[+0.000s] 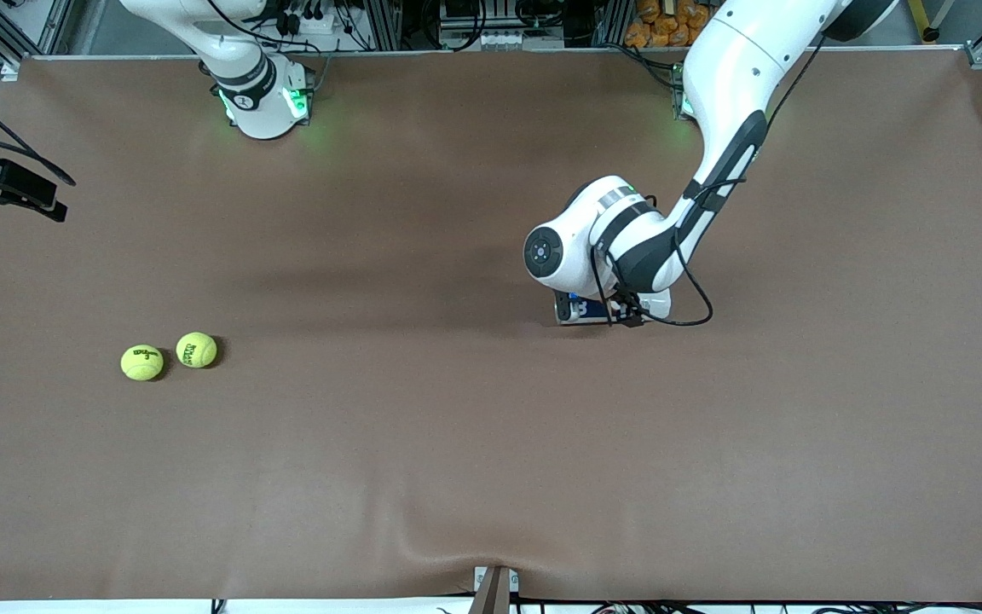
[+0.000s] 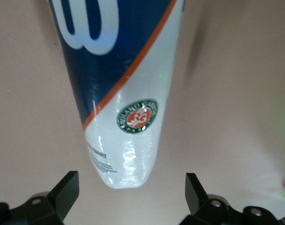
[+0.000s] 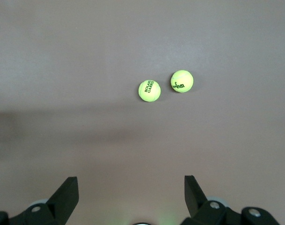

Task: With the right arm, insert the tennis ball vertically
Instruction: 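Close the left gripper around the tennis can's closed end, then lift the can with the left gripper and stand it upright, open end up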

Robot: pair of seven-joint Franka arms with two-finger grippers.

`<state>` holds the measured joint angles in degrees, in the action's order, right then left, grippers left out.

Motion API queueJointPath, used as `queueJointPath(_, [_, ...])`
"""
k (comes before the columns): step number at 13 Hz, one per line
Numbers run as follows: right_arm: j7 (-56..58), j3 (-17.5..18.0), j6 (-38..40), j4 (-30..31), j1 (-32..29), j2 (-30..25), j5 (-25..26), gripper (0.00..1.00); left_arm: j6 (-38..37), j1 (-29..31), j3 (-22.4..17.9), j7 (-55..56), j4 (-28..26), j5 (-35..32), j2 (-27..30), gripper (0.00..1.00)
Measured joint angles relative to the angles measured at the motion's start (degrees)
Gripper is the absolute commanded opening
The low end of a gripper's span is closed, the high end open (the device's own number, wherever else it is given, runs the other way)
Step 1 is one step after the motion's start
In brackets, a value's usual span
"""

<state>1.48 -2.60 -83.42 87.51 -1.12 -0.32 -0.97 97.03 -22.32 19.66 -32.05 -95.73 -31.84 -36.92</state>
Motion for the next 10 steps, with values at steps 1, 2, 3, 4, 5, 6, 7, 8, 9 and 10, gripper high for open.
queueJointPath(1, [0.00, 0.00, 0.00, 0.00, 0.00, 0.00, 0.00, 1.00, 0.39, -0.02, 0.00, 0.00, -0.13, -0.63, -0.13, 1.00])
queueJointPath(2, [0.00, 0.00, 0.00, 0.00, 0.00, 0.00, 0.00, 1.00, 0.81, -0.02, -0.01, 0.00, -0.21, -0.81, -0.36, 1.00])
queueJointPath(3, [0.00, 0.00, 0.01, 0.00, 0.00, 0.00, 0.00, 1.00, 1.15, -0.02, -0.01, 0.10, -0.26, -0.83, -0.72, 1.00])
queueJointPath(4, [0.00, 0.00, 0.01, 0.00, 0.00, 0.00, 0.00, 1.00, 1.49, -0.02, -0.02, 0.55, -0.36, -0.84, -1.17, 1.00])
queueJointPath(5, [0.00, 0.00, 0.01, 0.00, 0.00, 0.00, 0.00, 1.00, 1.86, -0.02, -0.05, 0.83, -0.42, -0.86, -1.69, 1.00])
queueJointPath(6, [0.00, 0.00, 0.01, 0.00, 0.00, 0.00, 0.00, 1.00, 2.26, -0.01, -0.07, 0.99, -0.43, -0.87, -2.22, 1.00])
queueJointPath(7, [0.00, 0.00, 0.01, 0.00, 0.00, 0.00, 0.00, 1.00, 2.63, -0.02, -0.07, 1.21, -0.44, -0.87, -2.72, 1.00])
queueJointPath(8, [0.00, 0.00, 0.02, 0.00, 0.00, 0.00, 0.00, 1.00, 2.84, -0.01, -0.08, 1.63, -0.44, -0.92, -3.07, 1.00])
queueJointPath(9, [0.00, 0.00, 0.02, 0.00, 0.00, 0.00, -0.01, 1.00, 2.89, -0.01, -0.09, 1.81, -0.44, -0.93, -3.28, 1.00])
queueJointPath(10, [0.00, 0.00, 0.06, 0.00, 0.00, 0.00, 0.00, 1.00, 2.90, -0.01, -0.13, 1.97, -0.45, -0.93, -3.37, 1.00])
